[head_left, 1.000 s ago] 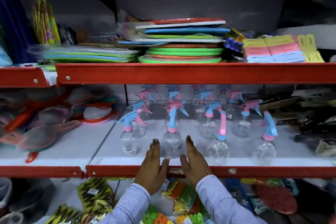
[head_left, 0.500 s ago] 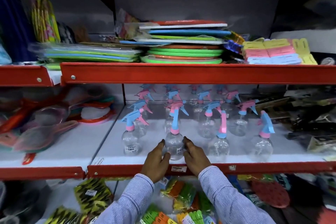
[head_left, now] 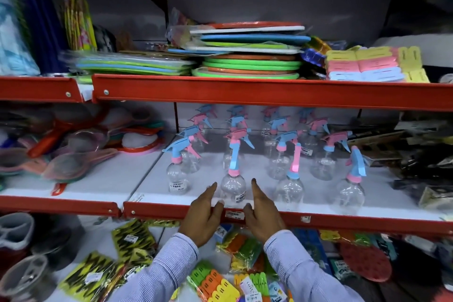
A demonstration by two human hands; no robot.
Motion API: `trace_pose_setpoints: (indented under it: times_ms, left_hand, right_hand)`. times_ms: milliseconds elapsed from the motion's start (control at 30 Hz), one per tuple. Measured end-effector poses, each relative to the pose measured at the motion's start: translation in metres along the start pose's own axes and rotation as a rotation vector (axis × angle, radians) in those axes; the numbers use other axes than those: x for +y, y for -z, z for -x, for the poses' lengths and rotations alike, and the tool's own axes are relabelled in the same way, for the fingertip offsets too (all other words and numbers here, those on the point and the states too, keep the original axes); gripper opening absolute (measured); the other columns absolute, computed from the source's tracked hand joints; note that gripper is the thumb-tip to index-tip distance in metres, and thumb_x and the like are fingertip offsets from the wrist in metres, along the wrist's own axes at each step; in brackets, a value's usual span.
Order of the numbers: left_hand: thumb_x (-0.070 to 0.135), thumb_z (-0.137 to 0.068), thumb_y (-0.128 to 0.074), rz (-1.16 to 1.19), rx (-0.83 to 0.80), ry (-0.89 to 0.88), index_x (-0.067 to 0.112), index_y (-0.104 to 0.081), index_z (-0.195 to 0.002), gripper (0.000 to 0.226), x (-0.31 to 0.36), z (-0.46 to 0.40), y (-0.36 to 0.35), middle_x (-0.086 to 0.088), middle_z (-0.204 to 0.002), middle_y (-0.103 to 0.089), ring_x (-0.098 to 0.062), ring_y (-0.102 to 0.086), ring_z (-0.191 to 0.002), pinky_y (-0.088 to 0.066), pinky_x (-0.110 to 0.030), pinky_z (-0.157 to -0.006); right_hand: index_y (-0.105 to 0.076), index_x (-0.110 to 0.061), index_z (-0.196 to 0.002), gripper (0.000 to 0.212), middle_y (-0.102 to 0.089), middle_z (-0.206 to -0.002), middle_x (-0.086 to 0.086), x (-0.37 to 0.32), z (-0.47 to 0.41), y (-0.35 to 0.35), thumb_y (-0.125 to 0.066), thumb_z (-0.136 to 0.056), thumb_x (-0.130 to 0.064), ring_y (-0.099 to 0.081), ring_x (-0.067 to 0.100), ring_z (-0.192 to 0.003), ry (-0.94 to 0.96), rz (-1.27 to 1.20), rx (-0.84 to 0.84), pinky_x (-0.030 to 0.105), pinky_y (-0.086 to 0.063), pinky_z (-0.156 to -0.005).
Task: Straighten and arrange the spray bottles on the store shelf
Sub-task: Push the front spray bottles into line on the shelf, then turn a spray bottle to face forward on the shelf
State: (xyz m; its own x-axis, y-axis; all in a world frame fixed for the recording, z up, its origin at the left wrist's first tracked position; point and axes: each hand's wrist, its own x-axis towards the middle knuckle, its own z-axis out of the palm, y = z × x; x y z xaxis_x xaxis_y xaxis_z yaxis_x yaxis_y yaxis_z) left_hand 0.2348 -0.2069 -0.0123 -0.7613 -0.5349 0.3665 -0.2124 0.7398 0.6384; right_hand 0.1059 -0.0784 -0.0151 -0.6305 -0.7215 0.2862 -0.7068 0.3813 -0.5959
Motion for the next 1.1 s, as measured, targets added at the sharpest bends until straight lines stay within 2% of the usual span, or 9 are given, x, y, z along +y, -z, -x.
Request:
trace_pose_setpoints:
  times_ms: [100, 200, 367, 533, 700, 800, 867, 967, 1100]
  left_hand:
    - [0.045, -0.096, -0.030, -0.274, 0.077, -0.118, 0.024, -0.013, -0.150, 0.060, -0.010, 0.015, 0.002, -0.001, -0.161, -0.017, -0.018, -0.009, -0.150, -0.013, -0.038, -0.123]
    - [0.044, -0.096, -0.032, -0.475, 0.166, -0.144, 0.022, -0.009, -0.151, 0.064, -0.014, 0.031, 0.013, -0.002, -0.162, -0.005, -0.020, 0.007, -0.150, -0.002, -0.045, -0.121]
    - [0.048, -0.094, -0.038, -0.605, 0.181, -0.031, 0.016, -0.004, -0.151, 0.073, -0.024, 0.048, 0.036, -0.009, -0.163, 0.004, -0.028, 0.011, -0.149, -0.002, -0.057, -0.120]
    - [0.051, -0.093, -0.032, -0.646, 0.144, 0.017, 0.010, -0.009, -0.150, 0.074, -0.055, 0.050, 0.059, -0.013, -0.162, -0.002, -0.027, 0.007, -0.150, -0.005, -0.058, -0.119]
    - [0.057, -0.092, -0.021, -0.596, 0.073, 0.001, 0.006, -0.012, -0.149, 0.077, -0.088, 0.027, 0.075, -0.014, -0.161, -0.010, -0.026, -0.001, -0.150, -0.004, -0.048, -0.120]
    - [0.067, -0.086, -0.012, -0.445, 0.044, -0.011, 0.007, -0.005, -0.150, 0.088, -0.103, 0.009, 0.083, -0.012, -0.161, -0.007, -0.025, -0.003, -0.150, -0.002, -0.038, -0.123]
    - [0.065, -0.088, -0.025, -0.267, -0.007, 0.051, 0.009, -0.002, -0.150, 0.087, -0.107, -0.003, 0.087, -0.011, -0.162, -0.005, -0.024, -0.008, -0.150, -0.007, -0.035, -0.122]
    - [0.044, -0.090, -0.052, -0.060, -0.053, 0.093, 0.007, -0.007, -0.150, 0.083, -0.113, -0.022, 0.093, -0.011, -0.161, -0.014, -0.024, -0.022, -0.147, -0.020, -0.032, -0.118]
    - [0.033, -0.087, -0.061, 0.070, -0.108, 0.131, 0.009, -0.019, -0.148, 0.078, -0.109, -0.042, 0.098, -0.011, -0.153, -0.036, -0.024, -0.041, -0.137, -0.035, -0.029, -0.108]
  right_hand:
    - [0.000, -0.016, -0.149, 0.067, -0.011, -0.160, 0.007, -0.006, 0.016, -0.003, -0.036, -0.093, -0.025, -0.016, 0.020, -0.147, 0.108, 0.132, 0.147, 0.034, -0.022, -0.120]
    - [-0.008, -0.010, -0.149, 0.065, -0.008, -0.160, 0.010, -0.020, 0.027, -0.008, -0.031, -0.091, -0.027, -0.005, 0.022, -0.148, 0.237, 0.273, 0.232, 0.037, -0.008, -0.121]
    - [-0.014, -0.005, -0.148, 0.068, -0.008, -0.159, 0.017, -0.044, 0.026, -0.027, -0.039, -0.087, -0.024, 0.000, 0.029, -0.148, 0.380, 0.325, 0.193, 0.046, -0.008, -0.119]
    - [-0.006, -0.009, -0.149, 0.068, -0.002, -0.160, 0.012, -0.071, 0.017, -0.057, -0.036, -0.090, -0.025, 0.004, 0.027, -0.148, 0.429, 0.353, 0.117, 0.043, -0.007, -0.117]
    - [-0.003, -0.010, -0.149, 0.066, 0.003, -0.160, 0.008, -0.093, -0.009, -0.083, -0.026, -0.091, -0.031, 0.004, 0.019, -0.148, 0.292, 0.193, 0.042, 0.039, -0.010, -0.123]
    - [0.000, -0.014, -0.150, 0.069, -0.004, -0.161, 0.008, -0.104, -0.033, -0.097, -0.037, -0.093, -0.026, -0.010, 0.019, -0.148, 0.086, -0.029, -0.030, 0.035, -0.020, -0.120]
    - [-0.004, -0.014, -0.150, 0.069, -0.017, -0.159, 0.012, -0.111, -0.049, -0.100, -0.043, -0.093, -0.021, -0.026, 0.024, -0.143, -0.026, -0.147, -0.051, 0.033, -0.027, -0.116]
    - [-0.011, -0.010, -0.149, 0.066, -0.030, -0.154, 0.015, -0.125, -0.067, -0.102, -0.045, -0.093, -0.016, -0.035, 0.027, -0.139, -0.121, -0.230, -0.065, 0.027, -0.030, -0.109]
    - [-0.021, -0.010, -0.147, 0.063, -0.038, -0.150, 0.014, -0.130, -0.078, -0.103, -0.045, -0.089, -0.009, -0.041, 0.027, -0.135, -0.182, -0.272, -0.047, 0.024, -0.032, -0.105]
